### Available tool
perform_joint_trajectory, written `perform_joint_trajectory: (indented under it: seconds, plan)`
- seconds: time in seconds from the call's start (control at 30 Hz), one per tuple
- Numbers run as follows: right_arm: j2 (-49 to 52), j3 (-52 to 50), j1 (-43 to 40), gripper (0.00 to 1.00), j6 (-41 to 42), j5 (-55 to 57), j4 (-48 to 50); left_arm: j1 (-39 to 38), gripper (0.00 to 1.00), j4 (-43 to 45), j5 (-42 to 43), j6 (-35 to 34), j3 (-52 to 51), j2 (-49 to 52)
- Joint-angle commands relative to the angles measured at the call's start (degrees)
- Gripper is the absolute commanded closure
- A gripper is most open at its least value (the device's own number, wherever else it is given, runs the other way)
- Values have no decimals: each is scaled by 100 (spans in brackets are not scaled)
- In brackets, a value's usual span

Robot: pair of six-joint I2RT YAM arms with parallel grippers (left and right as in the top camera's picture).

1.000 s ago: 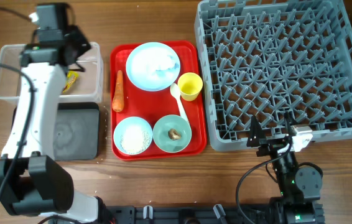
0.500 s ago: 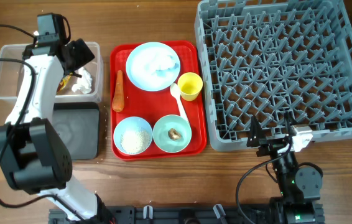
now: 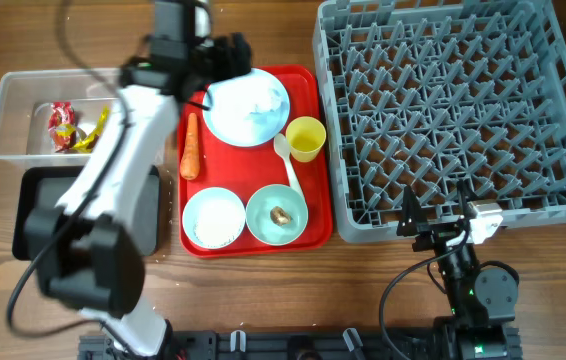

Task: Sort waste into correct bins and load items into the dishwasher rack
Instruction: 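Grasp the remaining tissue on the plate with left gripper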

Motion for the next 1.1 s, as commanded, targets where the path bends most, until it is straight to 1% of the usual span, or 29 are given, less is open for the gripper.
perform_joint_trajectory:
  seconds: [0.0,0.13,0.27,0.4,0.43,0.47,0.5,0.57,0.63,0.7,0.73,0.77,0.8,0.97,1.07]
  plan:
    - [-11,-7,24,0,39,63,31,-422,7,415,-186,111,-7,743]
    - [-11,-7,24,0,42,63,31,-625,8,785,-275,111,-7,1351]
    - [-11,-7,24,0,42,63,28,-638,8,785,-466,111,-7,1670]
    - [-11,-7,24,0,42,63,31,-640,10,758,-616,114,-7,1779]
    - [-11,-7,24,0,42,63,31,-640,14,758,-616,114,-7,1784]
    - [-11,-7,24,0,39,63,31,-640,21,758,-616,114,-7,1790]
    - [-11,-7,24,0,42,63,31,-640,27,758,-616,114,-7,1792]
    - [-11,-7,24,0,39,63,28,-640,31,756,-621,114,-7,1801]
    - [-11,-7,24,0,42,63,31,-640,30,754,-706,116,-7,1812]
    - [-11,-7,24,0,39,63,31,-640,25,737,-704,114,-7,1825]
    - [-11,-7,24,0,42,63,31,-640,18,717,-704,114,-7,1843]
    - [-11,-7,24,0,39,63,31,-640,13,688,-704,116,-7,1867]
    - [-11,-7,24,0,39,63,31,-640,12,662,-704,116,-9,1888]
    - [-11,-7,24,0,39,63,28,-640,12,629,-702,114,-9,2041]
    - [-11,-7,24,0,39,63,31,-640,16,608,-704,116,-13,2061]
